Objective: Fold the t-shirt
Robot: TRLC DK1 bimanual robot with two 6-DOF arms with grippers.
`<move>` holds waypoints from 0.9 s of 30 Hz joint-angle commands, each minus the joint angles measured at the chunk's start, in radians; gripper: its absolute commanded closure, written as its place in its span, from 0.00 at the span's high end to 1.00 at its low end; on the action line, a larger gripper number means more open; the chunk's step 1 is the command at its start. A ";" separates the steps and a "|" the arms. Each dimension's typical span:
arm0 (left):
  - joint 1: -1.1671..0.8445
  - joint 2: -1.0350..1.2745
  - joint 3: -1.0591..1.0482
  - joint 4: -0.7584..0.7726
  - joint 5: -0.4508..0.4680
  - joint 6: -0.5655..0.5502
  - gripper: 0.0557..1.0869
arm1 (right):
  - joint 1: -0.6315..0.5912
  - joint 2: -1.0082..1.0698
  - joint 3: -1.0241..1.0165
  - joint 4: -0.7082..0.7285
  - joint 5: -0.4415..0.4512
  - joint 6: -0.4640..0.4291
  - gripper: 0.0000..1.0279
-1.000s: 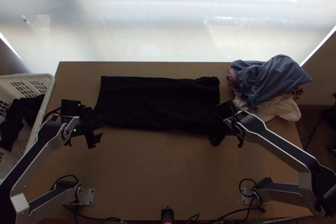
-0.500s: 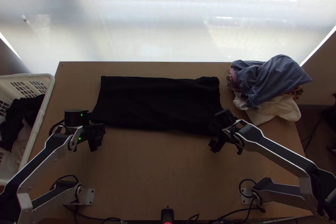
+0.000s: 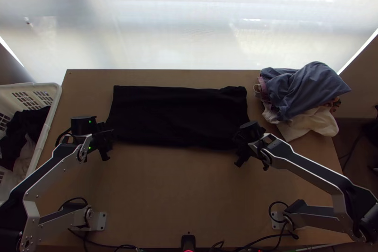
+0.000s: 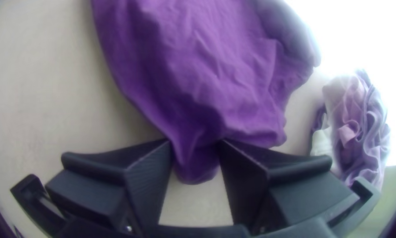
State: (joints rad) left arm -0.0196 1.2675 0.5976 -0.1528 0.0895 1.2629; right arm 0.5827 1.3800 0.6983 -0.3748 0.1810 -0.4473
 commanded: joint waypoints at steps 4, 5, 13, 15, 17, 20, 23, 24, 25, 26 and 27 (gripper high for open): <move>-0.029 0.046 0.031 -0.050 0.003 -0.094 0.17 | 0.034 0.068 0.003 0.036 -0.006 -0.071 0.03; -0.029 0.046 0.030 -0.060 0.003 -0.096 0.17 | 0.034 0.067 0.001 0.036 -0.008 -0.071 0.03; 0.000 -0.016 0.021 -0.175 0.003 -0.079 0.08 | 0.028 0.001 -0.013 -0.012 -0.018 -0.071 0.03; 0.021 -0.056 0.022 -0.214 0.003 -0.049 0.08 | 0.028 -0.041 -0.016 -0.046 -0.025 -0.071 0.03; 0.049 -0.100 0.027 -0.255 0.012 -0.030 0.08 | 0.028 -0.087 -0.026 -0.078 -0.026 -0.071 0.03; 0.079 -0.171 0.027 -0.320 0.026 -0.013 0.06 | 0.028 -0.156 -0.034 -0.147 -0.037 -0.071 0.03; 0.110 -0.237 0.021 -0.390 0.046 0.001 0.06 | 0.037 -0.230 -0.048 -0.200 -0.048 -0.068 0.03; 0.112 -0.255 0.019 -0.418 0.047 0.001 0.06 | 0.039 -0.248 -0.048 -0.231 -0.054 -0.067 0.03; 0.112 -0.277 0.021 -0.455 0.047 0.001 0.06 | 0.040 -0.263 -0.048 -0.265 -0.057 -0.065 0.03; 0.112 -0.303 0.022 -0.488 0.050 0.001 0.06 | 0.040 -0.279 -0.046 -0.299 -0.061 -0.064 0.03; 0.110 -0.336 0.024 -0.518 0.055 0.001 0.06 | 0.039 -0.297 -0.046 -0.328 -0.069 -0.064 0.03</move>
State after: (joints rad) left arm 0.0608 1.0779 0.6209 -0.5087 0.1253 1.2472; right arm 0.6159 1.2037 0.6617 -0.5510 0.1341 -0.5175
